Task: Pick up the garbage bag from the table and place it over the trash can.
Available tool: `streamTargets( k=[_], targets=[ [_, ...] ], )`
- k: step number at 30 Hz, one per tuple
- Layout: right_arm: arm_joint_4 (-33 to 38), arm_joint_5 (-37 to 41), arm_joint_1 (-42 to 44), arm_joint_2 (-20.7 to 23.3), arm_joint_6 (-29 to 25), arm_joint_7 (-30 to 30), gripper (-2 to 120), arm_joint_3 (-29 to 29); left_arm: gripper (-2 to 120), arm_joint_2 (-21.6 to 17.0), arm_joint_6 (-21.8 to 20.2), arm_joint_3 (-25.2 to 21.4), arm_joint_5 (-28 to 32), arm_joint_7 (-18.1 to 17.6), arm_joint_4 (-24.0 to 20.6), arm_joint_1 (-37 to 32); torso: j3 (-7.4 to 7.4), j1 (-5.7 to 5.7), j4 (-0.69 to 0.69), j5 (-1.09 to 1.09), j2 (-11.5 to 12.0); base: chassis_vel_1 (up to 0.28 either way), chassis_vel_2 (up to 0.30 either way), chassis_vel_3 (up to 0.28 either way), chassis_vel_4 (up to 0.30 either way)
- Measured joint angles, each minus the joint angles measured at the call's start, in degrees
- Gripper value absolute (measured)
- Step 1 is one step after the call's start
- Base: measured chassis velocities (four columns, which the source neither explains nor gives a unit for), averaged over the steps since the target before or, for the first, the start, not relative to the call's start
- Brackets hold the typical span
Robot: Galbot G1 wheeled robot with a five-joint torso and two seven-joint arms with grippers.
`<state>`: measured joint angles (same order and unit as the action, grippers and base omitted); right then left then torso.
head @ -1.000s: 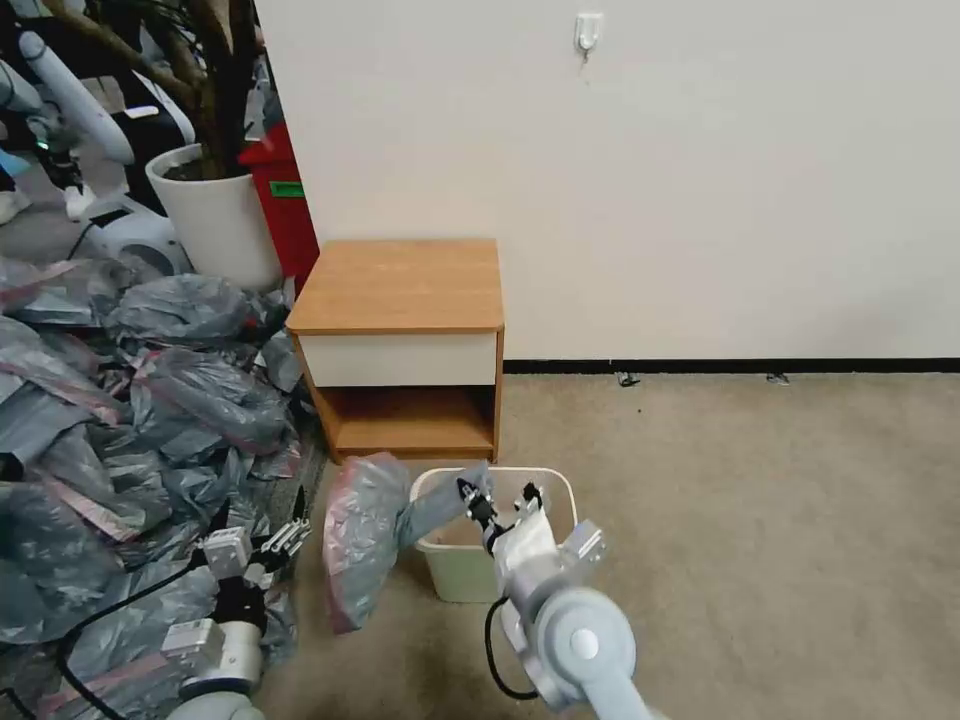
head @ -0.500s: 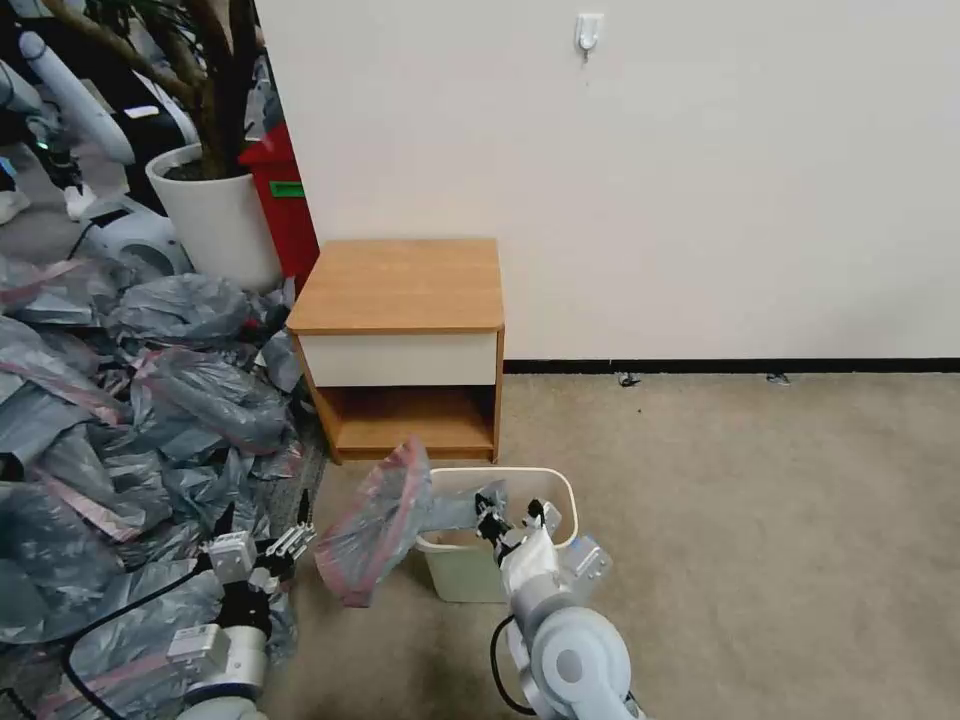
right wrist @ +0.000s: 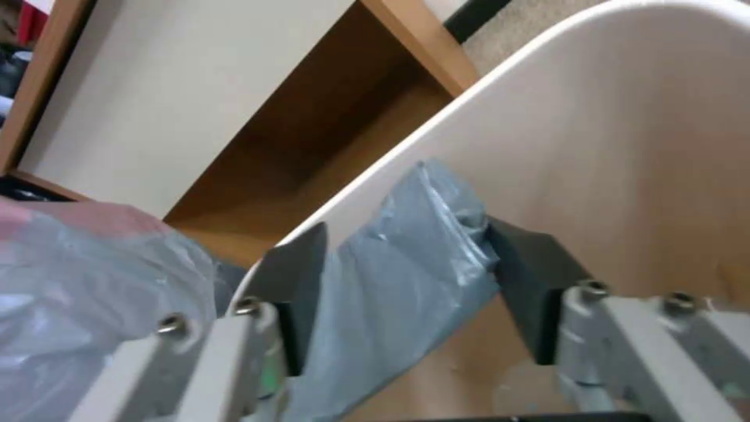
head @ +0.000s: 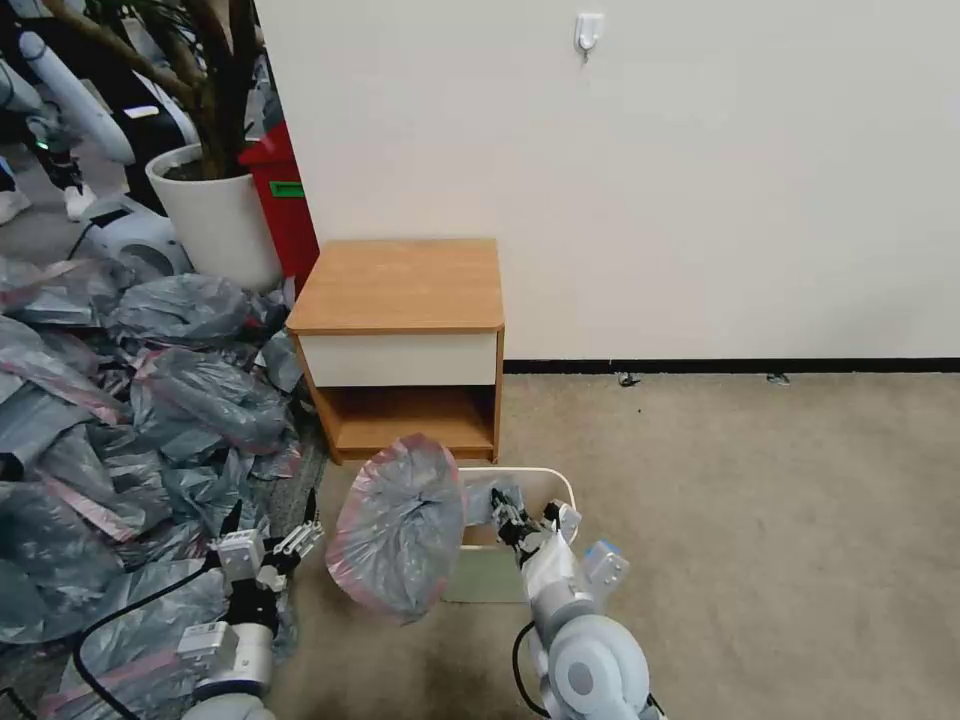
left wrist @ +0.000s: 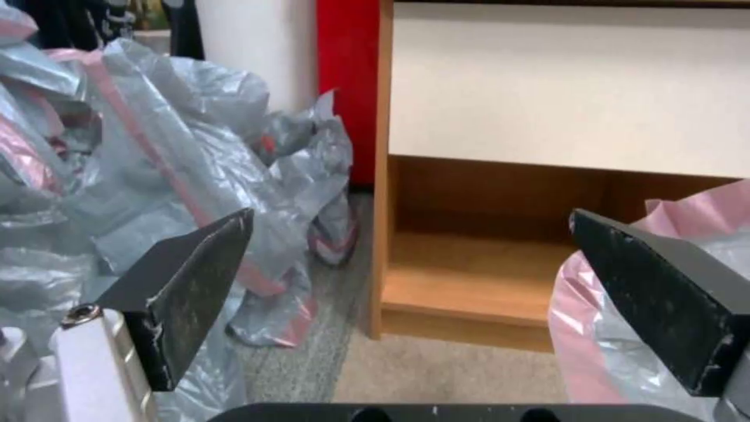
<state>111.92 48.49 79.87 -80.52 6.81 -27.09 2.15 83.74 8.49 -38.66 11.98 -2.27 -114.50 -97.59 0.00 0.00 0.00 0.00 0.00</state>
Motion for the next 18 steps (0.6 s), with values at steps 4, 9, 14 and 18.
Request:
streamTargets(
  k=[4,9,14,18],
  targets=[
    [0.5,-0.8,0.2,0.2,-0.1,0.0,71,0.2,100,0.0,0.3,0.1,-0.5,0.1,-0.2,0.0,0.00,0.00,0.00,0.00,0.0,0.000,0.000,0.000,0.000],
    [1.2,-1.3,0.4,0.7,-0.1,-0.1,89,1.1,100,-0.1,0.7,0.3,-1.5,0.1,-0.4,0.0,0.00,0.00,0.00,0.00,0.0,0.000,0.000,0.000,0.000],
    [1.9,-1.9,0.7,1.3,-0.3,-0.1,99,2.1,100,-0.2,1.0,0.6,-2.0,0.2,-0.7,0.0,0.00,0.00,0.00,0.00,0.0,0.000,0.000,0.000,0.000],
    [2.1,-1.9,0.7,1.4,-0.5,-0.2,100,3.2,100,-0.3,1.0,0.9,-2.2,0.4,-0.8,0.1,0.00,0.00,0.00,0.01,0.0,0.000,0.000,0.000,0.000]
  ],
)
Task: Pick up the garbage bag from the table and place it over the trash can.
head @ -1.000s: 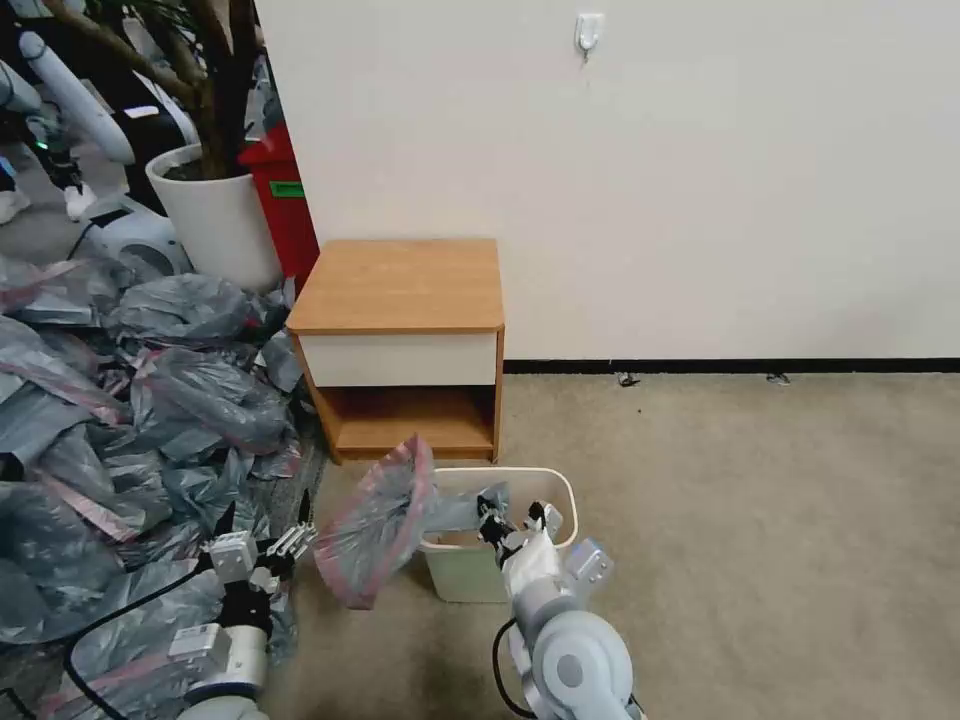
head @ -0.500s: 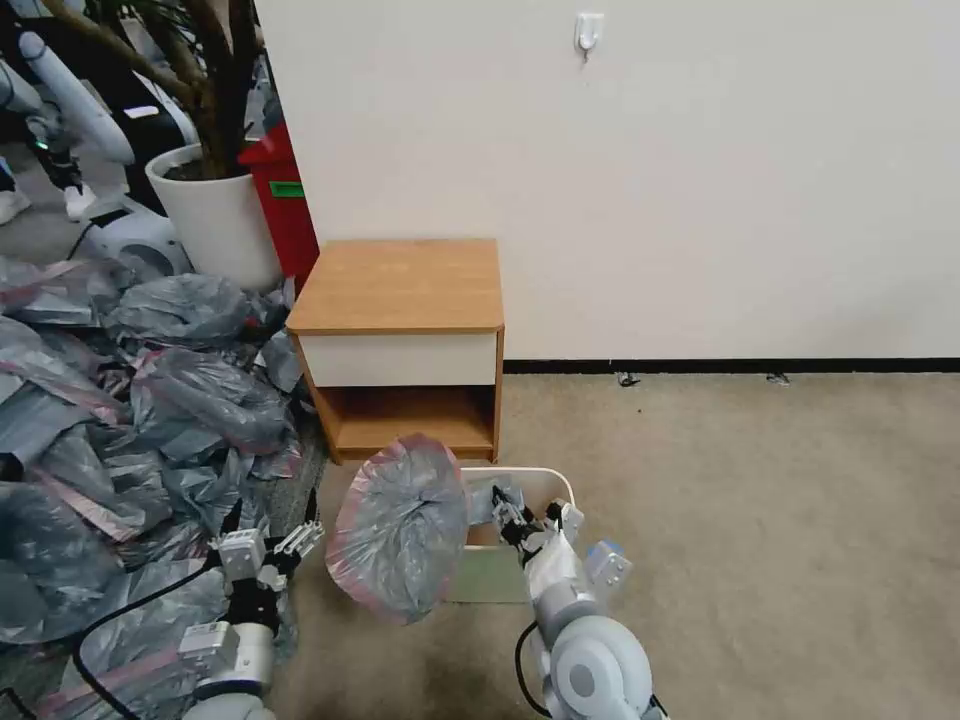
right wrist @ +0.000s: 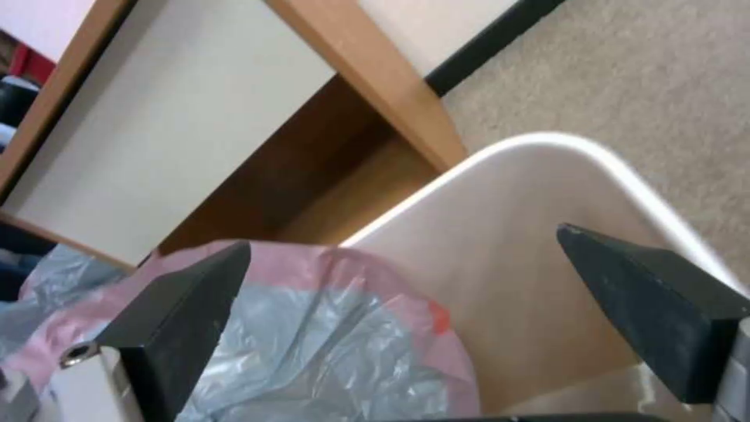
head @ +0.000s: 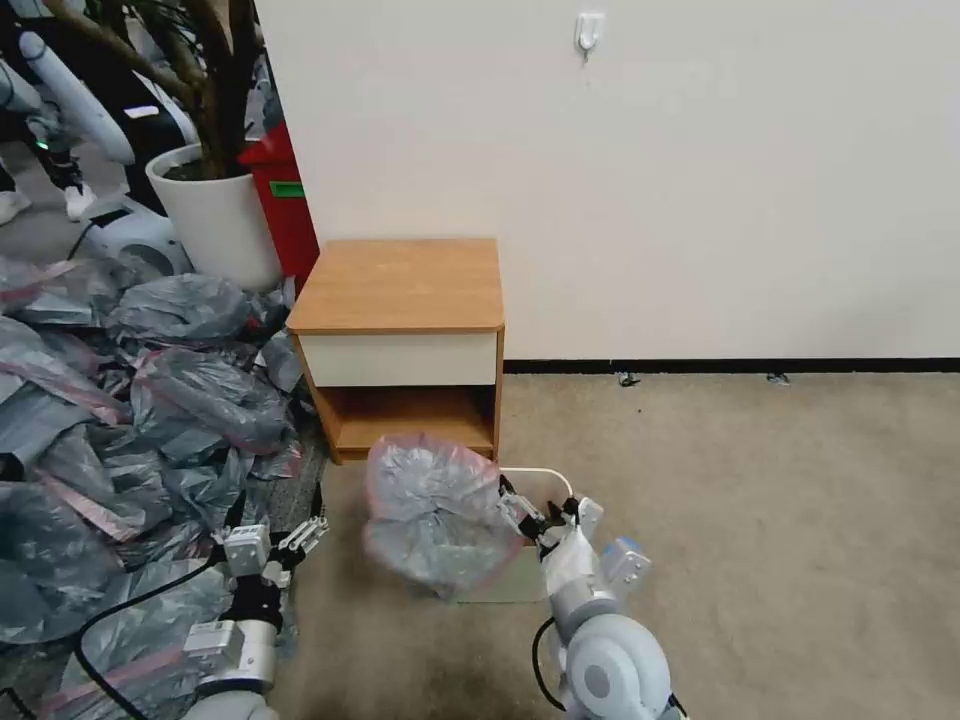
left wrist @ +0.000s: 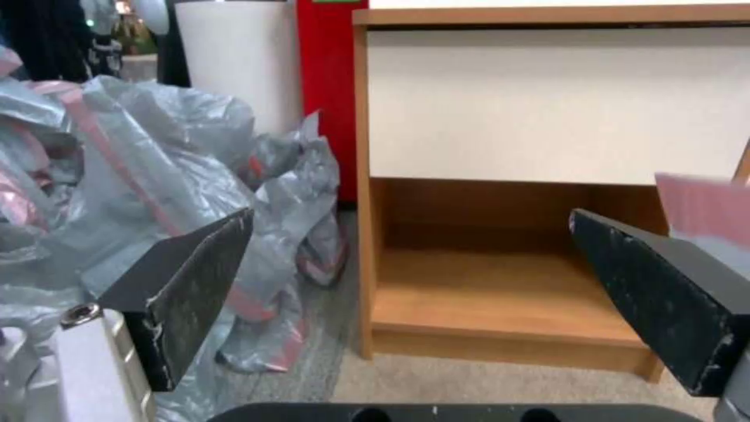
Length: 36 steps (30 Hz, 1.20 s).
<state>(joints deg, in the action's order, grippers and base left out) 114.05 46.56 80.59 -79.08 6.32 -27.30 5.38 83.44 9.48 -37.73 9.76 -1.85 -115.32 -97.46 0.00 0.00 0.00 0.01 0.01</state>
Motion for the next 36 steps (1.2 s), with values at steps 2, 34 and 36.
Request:
streamTargets(
  k=[2,34,36],
  targets=[
    [0.0,0.0,0.0,0.0,-0.1,0.0,100,0.3,100,0.0,0.0,0.1,0.0,0.2,0.0,0.0,0.00,0.00,0.00,0.00,0.0,0.000,0.000,0.000,0.000],
    [3.7,-1.3,5.1,-0.9,-1.2,0.0,99,3.0,100,-3.5,-30.9,17.3,36.4,-5.3,-14.0,3.0,0.00,0.00,0.00,-0.01,0.0,0.000,0.000,0.000,0.000],
    [3.7,-1.7,5.6,-1.1,-1.4,0.1,99,3.1,100,-3.5,-31.3,17.7,35.4,-8.3,-13.9,3.5,0.00,0.00,0.00,-0.01,0.0,0.000,0.000,0.000,0.000]
  ],
)
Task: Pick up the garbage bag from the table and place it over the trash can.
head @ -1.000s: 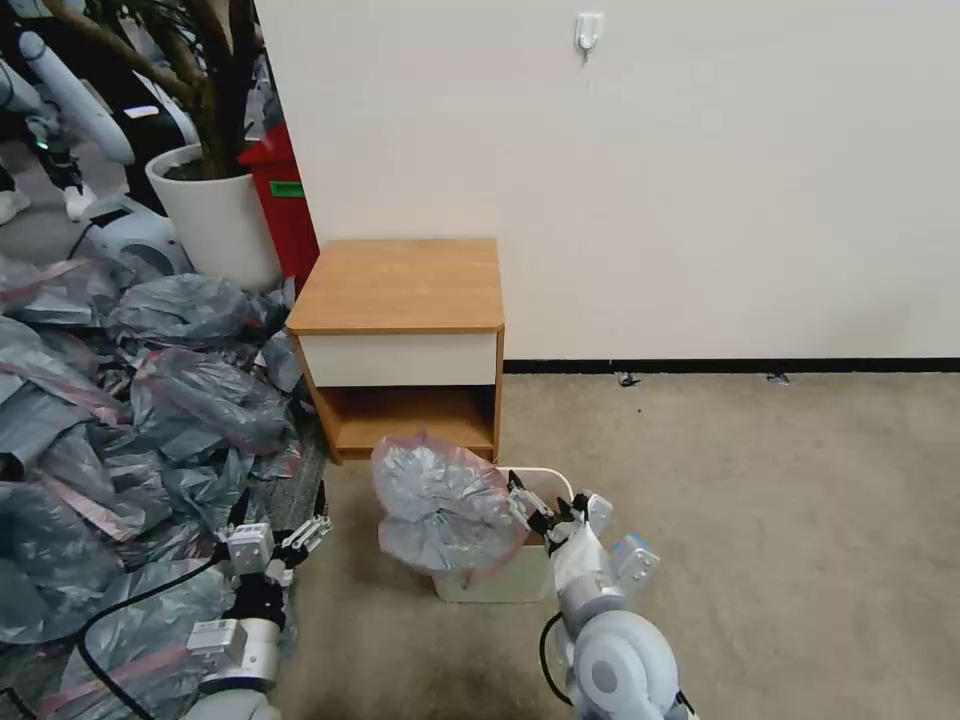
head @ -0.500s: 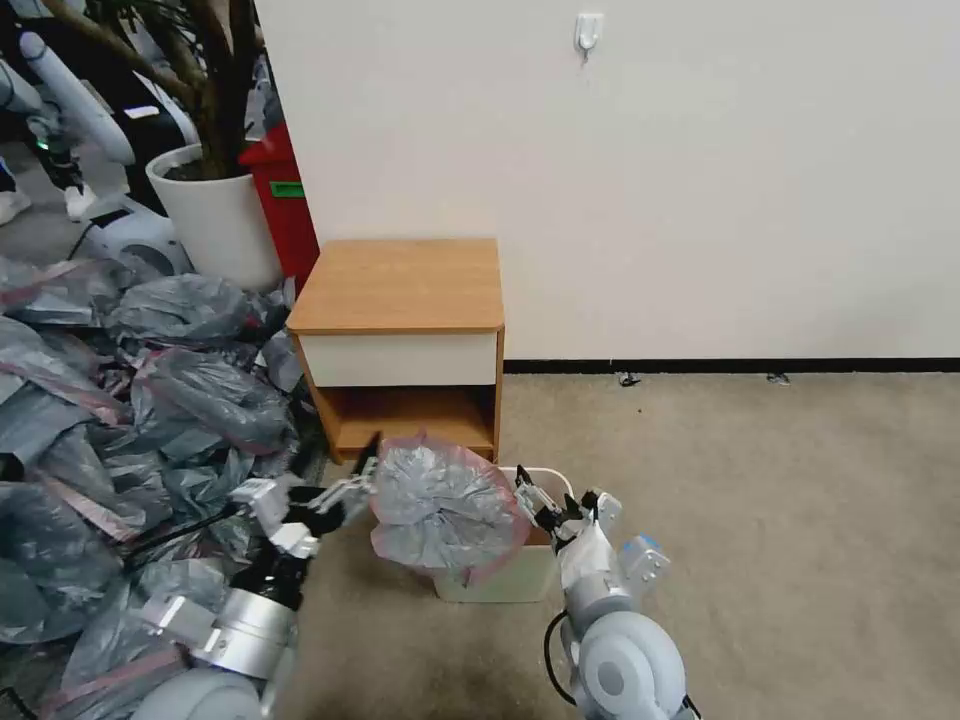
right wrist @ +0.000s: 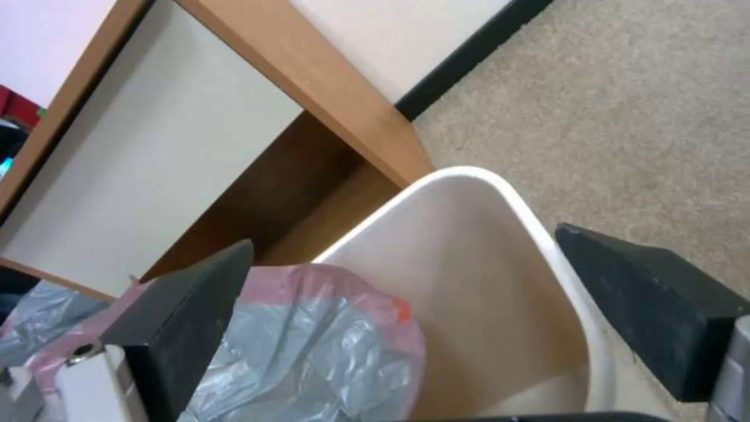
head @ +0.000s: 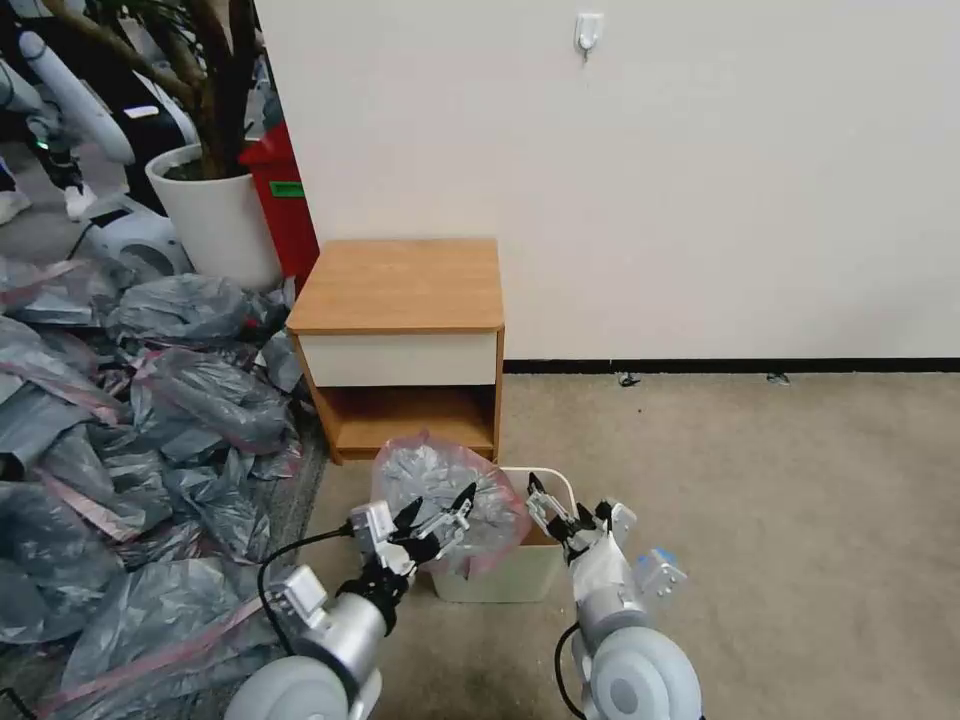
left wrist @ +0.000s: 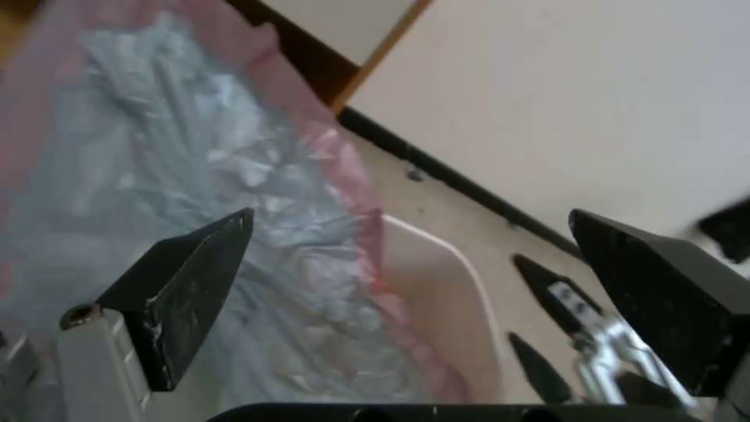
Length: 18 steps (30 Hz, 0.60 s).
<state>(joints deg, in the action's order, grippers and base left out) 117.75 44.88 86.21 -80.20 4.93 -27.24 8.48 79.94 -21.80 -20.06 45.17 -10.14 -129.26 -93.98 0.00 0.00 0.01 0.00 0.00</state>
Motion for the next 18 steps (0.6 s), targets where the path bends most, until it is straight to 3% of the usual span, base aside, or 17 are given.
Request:
streamTargets(
  k=[6,18],
  targets=[
    [0.0,-0.5,0.6,-0.4,-0.2,0.1,99,0.0,100,-0.8,-0.5,-0.5,-2.7,-2.8,1.3,0.4,0.00,0.00,-0.01,0.00,0.0,0.000,0.000,0.000,0.000],
    [-0.3,-1.6,1.8,-0.8,-0.5,0.3,95,-0.5,100,-1.8,-1.3,0.3,-3.3,-4.4,6.3,3.2,0.00,0.00,0.00,0.01,0.0,0.000,0.000,0.000,0.000]
  ],
)
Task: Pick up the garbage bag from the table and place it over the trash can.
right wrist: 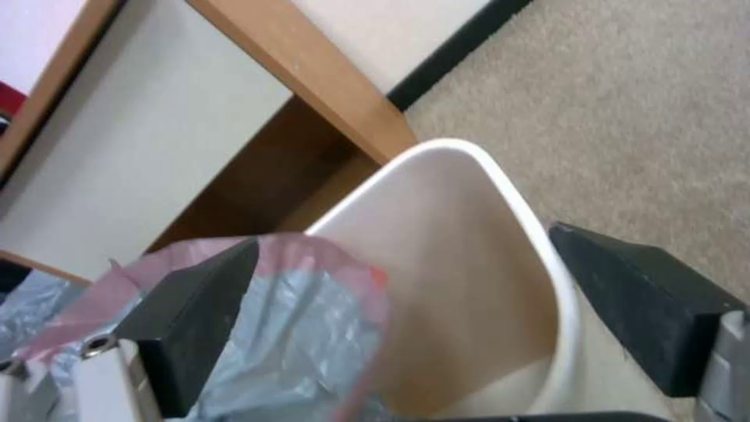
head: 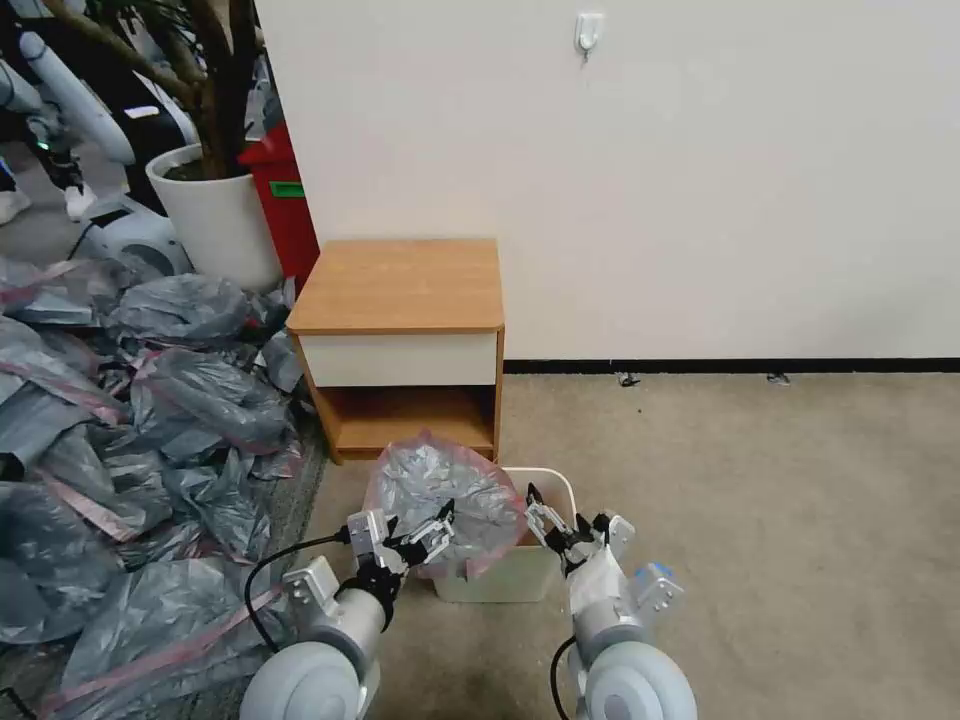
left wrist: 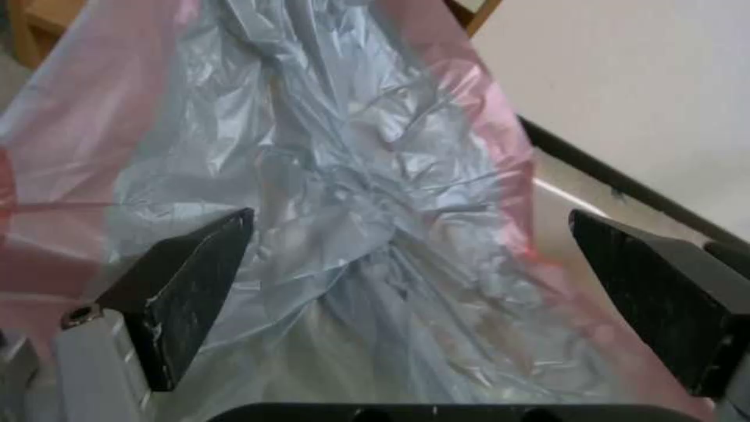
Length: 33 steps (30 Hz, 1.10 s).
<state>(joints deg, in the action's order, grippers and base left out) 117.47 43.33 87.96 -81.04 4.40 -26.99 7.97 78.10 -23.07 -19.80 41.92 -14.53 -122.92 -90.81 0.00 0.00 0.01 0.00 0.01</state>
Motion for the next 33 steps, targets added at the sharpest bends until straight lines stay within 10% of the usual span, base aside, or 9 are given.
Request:
streamTargets(
  k=[13,33],
  targets=[
    [-0.4,-0.1,0.2,0.0,-0.2,0.1,89,0.0,98,-1.4,-1.5,0.0,0.9,-2.3,1.2,1.6,0.00,0.00,-0.01,0.00,0.0,0.000,0.000,0.000,0.000],
    [-1.6,-0.3,0.3,-0.4,-0.5,0.0,61,0.1,62,-7.7,-7.9,0.7,6.0,-9.0,0.8,5.2,0.00,0.00,-0.01,0.00,0.0,0.000,0.000,0.000,0.000]
  ],
)
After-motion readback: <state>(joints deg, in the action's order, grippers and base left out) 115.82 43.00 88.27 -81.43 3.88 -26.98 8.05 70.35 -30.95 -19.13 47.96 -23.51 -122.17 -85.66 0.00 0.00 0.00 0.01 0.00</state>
